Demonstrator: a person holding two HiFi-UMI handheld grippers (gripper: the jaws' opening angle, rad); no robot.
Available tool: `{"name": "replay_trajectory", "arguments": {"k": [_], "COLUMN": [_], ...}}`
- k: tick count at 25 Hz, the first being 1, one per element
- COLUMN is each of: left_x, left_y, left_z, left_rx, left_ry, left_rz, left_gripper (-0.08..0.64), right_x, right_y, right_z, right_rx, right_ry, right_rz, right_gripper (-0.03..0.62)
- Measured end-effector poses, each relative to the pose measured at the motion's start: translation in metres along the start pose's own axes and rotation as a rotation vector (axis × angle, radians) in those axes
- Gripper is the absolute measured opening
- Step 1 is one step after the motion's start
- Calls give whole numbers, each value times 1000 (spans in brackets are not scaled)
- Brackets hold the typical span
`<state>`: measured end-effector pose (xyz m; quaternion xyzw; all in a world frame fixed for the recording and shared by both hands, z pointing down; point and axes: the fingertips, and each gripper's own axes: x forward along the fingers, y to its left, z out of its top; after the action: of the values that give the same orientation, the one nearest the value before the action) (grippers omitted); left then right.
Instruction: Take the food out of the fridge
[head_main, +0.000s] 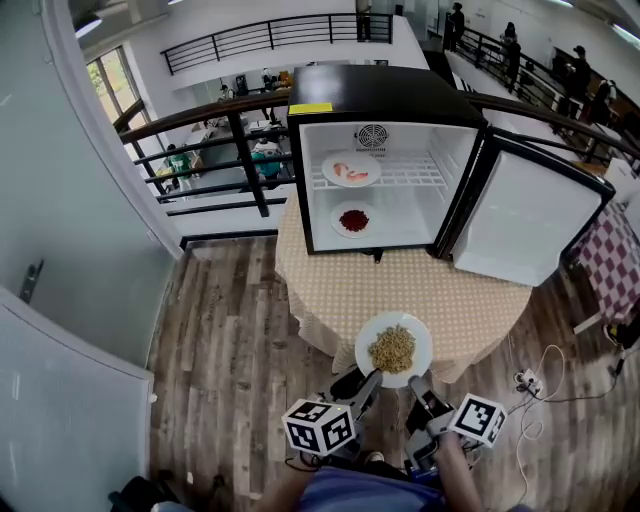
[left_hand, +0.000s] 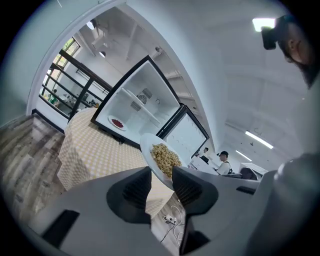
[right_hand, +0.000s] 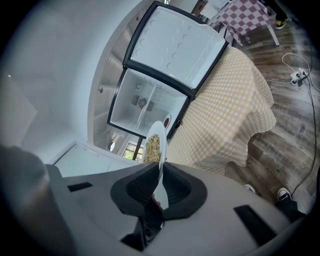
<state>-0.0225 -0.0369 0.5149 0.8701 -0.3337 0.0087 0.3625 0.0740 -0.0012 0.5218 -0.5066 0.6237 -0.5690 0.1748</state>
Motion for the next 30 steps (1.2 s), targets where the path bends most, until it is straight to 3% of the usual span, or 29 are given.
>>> {"name": "replay_trajectory", "arguments": {"k": [4, 16, 30], "left_x": [-22, -94, -113], "left_y": [-26, -72, -83], "left_z": [-19, -82, -76], "left_rx": [22, -24, 30], "left_ry": [-33, -105, -115], "left_rz": [41, 160, 152], "left_gripper": [135, 135, 135], "right_x": [-32, -105, -115], "right_y": [-2, -10, 6], "right_z": [-13, -72, -84], "right_rx": [0, -4, -12], "right_ry": [29, 132, 112], "right_rz": [40, 102, 126], "right_gripper": [32, 32, 32]}}
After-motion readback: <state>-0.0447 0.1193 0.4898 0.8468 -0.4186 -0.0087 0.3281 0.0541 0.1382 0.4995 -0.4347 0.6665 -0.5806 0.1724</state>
